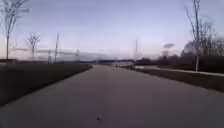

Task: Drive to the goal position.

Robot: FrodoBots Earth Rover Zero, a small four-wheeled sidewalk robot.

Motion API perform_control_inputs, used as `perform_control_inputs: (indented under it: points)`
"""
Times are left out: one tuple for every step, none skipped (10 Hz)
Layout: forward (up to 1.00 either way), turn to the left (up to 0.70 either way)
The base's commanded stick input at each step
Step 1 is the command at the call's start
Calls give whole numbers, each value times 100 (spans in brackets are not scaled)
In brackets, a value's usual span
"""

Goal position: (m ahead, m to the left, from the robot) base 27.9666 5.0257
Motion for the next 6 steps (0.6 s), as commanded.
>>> perform_control_inputs:
  points:
    - [100, 2]
    - [100, 2]
    - [100, 2]
    - [100, 2]
    - [100, 2]
    - [100, 2]
